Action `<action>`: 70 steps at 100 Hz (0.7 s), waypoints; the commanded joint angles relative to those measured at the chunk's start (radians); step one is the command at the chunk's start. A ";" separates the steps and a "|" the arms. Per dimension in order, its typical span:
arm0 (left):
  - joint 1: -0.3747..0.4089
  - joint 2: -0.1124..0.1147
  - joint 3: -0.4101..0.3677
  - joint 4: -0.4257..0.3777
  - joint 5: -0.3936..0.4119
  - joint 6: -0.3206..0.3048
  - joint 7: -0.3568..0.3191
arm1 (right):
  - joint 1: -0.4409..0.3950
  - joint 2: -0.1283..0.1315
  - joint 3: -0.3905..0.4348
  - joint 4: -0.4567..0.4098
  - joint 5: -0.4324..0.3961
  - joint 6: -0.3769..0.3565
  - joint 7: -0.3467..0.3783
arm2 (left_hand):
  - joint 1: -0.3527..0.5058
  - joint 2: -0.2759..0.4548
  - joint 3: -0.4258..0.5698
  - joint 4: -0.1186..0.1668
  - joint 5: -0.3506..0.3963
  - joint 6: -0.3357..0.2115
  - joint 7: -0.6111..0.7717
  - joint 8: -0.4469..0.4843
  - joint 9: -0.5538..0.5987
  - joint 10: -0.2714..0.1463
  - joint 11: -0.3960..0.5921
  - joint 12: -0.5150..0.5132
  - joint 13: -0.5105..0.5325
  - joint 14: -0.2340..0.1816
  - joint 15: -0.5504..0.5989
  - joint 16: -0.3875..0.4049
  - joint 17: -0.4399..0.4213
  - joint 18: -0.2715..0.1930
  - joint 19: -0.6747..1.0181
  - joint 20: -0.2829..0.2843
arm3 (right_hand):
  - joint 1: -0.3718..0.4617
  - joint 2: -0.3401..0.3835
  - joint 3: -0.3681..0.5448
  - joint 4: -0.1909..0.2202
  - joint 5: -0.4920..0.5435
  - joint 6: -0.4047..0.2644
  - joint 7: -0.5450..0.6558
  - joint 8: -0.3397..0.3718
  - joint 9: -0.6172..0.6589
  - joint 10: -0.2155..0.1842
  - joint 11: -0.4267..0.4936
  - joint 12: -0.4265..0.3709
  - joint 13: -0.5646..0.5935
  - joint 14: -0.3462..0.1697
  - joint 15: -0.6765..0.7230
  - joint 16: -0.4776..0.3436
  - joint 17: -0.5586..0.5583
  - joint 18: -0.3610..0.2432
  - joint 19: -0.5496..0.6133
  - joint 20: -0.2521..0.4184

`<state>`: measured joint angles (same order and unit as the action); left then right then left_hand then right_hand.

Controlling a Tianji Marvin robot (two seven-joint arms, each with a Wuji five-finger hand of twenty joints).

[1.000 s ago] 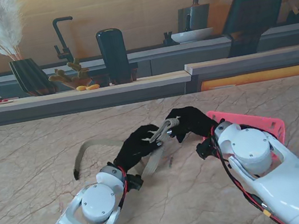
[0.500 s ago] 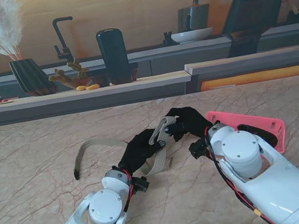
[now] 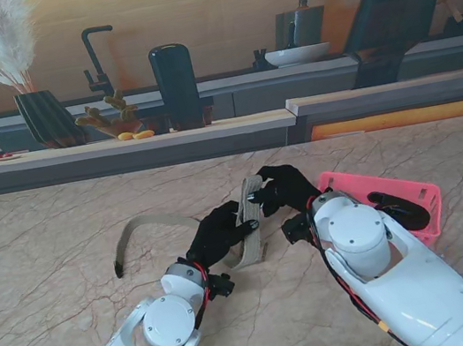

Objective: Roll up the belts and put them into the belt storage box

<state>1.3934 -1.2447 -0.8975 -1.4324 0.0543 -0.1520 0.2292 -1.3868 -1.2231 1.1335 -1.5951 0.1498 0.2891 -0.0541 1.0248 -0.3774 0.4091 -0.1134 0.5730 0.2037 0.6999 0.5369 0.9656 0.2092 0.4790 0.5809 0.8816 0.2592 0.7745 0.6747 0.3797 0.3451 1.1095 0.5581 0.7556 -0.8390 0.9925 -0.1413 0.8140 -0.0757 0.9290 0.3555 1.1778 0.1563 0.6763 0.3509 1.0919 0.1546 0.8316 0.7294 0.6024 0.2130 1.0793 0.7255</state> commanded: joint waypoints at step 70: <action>0.083 -0.041 -0.089 -0.133 -0.474 0.163 -0.073 | -0.002 0.031 -0.017 0.133 -0.442 -0.409 -0.121 | -0.121 -0.056 0.260 -0.020 0.198 -0.022 0.312 -0.008 0.180 0.050 0.278 -0.003 0.193 0.008 0.215 0.051 0.142 0.065 0.171 0.049 | -0.263 0.349 -0.265 0.064 -0.508 -0.121 -0.306 0.210 -0.613 -0.032 -0.137 -0.043 -0.461 -0.046 -0.348 -0.186 -0.282 0.011 -0.252 -0.104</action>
<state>1.4619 -1.2690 -0.9828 -1.5438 -0.4207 -0.0047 0.1333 -1.3933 -1.1940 1.1168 -1.4777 -0.2800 -0.1008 -0.1588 0.8834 -0.4767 0.6206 -0.1403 0.6754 0.2393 0.8297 0.5212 1.0853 0.2455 0.6804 0.5825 1.0272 0.2816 0.9539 0.7178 0.5005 0.3868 1.2262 0.5894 0.5133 -0.5357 0.7458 -0.0985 0.3553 -0.1310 0.6013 0.5513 0.5944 0.1640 0.5492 0.3209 0.6631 0.1424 0.5032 0.5615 0.3377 0.2264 0.8552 0.6282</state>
